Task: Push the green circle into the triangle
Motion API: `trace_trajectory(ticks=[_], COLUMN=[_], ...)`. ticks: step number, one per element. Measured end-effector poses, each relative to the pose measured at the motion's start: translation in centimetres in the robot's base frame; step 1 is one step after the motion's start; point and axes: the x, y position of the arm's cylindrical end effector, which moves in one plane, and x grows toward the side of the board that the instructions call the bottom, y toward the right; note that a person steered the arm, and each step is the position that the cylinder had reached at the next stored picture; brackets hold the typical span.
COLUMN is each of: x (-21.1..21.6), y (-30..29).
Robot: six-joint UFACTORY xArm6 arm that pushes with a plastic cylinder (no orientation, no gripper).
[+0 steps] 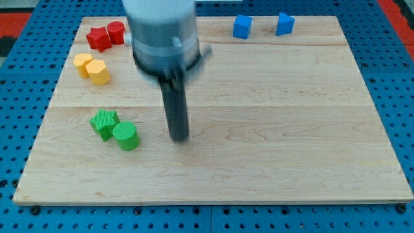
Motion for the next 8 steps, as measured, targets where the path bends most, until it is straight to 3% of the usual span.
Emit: trace_trajectory(ticks=[1, 2, 3, 4, 6, 8], x=[1.3, -2.2, -5.5, -4.6, -12.7, -18.2], y=[-6.2, -10.8, -10.3, -11.8, -7.7, 4.9])
